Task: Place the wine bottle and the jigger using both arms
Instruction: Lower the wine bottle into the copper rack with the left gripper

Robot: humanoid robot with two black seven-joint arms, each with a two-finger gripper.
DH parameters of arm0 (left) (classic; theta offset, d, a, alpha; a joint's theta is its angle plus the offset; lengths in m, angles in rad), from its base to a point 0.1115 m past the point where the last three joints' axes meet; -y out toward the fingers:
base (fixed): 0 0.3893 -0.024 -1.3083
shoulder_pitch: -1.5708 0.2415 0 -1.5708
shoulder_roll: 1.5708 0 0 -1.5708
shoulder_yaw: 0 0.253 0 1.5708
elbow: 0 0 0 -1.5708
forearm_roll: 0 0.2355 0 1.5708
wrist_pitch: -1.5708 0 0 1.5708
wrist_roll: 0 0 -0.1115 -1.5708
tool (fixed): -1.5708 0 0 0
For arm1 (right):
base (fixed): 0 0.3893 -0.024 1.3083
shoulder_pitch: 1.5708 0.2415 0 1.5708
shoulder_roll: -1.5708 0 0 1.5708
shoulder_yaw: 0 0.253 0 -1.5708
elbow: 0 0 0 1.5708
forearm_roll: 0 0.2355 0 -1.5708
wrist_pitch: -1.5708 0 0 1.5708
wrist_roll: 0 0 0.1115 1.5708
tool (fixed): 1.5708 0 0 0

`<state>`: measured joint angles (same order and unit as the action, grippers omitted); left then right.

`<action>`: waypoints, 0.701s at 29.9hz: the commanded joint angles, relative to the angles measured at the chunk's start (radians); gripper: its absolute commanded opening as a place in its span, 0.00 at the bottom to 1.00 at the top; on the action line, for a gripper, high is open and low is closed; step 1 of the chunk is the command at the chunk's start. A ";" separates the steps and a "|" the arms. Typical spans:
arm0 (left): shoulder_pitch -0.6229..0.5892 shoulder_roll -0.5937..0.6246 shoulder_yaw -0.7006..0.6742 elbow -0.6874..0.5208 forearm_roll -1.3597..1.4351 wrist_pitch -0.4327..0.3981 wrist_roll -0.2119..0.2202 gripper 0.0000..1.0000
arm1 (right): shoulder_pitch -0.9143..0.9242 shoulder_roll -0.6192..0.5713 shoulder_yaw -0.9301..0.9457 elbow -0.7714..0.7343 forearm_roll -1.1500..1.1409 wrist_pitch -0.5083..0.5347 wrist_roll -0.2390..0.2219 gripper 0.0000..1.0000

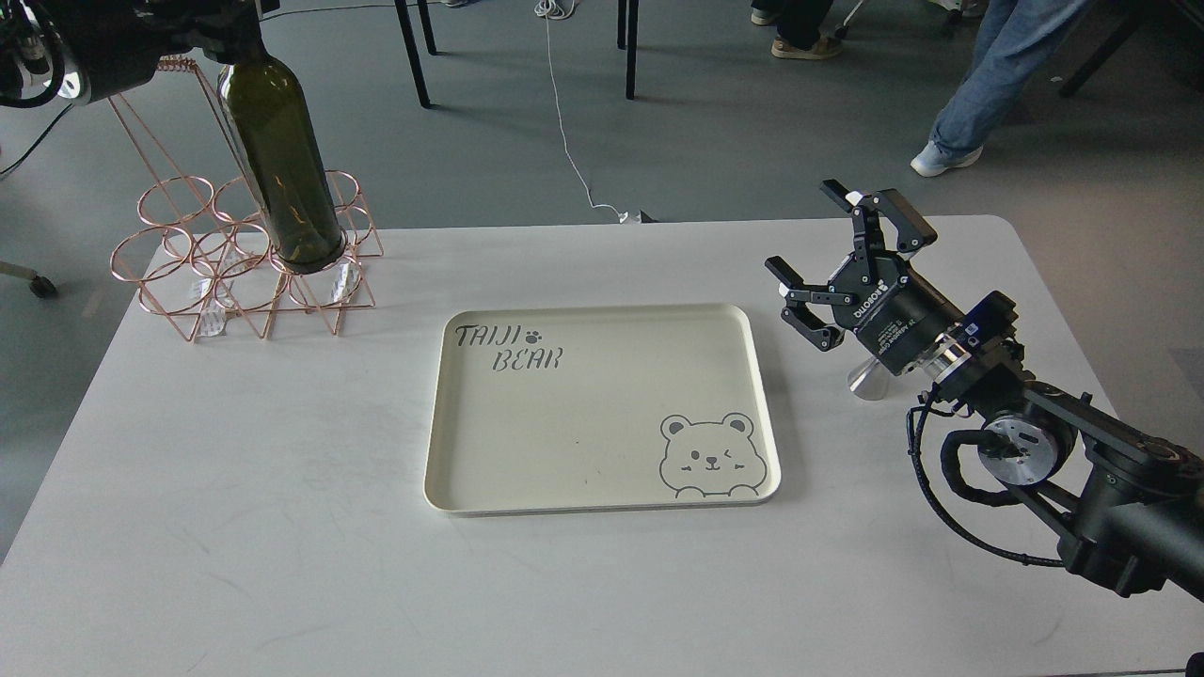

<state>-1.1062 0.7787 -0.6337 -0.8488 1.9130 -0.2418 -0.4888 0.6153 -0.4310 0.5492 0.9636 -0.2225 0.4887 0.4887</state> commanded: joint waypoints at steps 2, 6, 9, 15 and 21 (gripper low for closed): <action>0.014 0.001 0.014 0.001 -0.015 0.009 0.000 0.13 | 0.000 0.000 0.000 0.001 0.000 0.000 0.000 0.99; 0.031 0.001 0.014 0.001 -0.019 0.013 0.000 0.13 | 0.000 0.000 0.000 0.001 0.000 0.000 0.000 0.99; 0.051 0.002 0.012 0.001 -0.019 0.025 0.000 0.13 | 0.000 0.001 0.000 0.001 0.000 0.000 0.000 0.99; 0.060 0.005 0.012 0.001 -0.020 0.032 0.000 0.13 | 0.000 0.003 -0.002 0.001 0.000 0.000 0.000 0.99; 0.089 0.005 0.012 -0.001 -0.020 0.039 0.000 0.16 | -0.009 0.003 0.000 0.001 -0.020 0.000 0.000 0.99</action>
<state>-1.0318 0.7836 -0.6214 -0.8486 1.8927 -0.2064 -0.4886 0.6089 -0.4280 0.5490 0.9649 -0.2314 0.4887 0.4887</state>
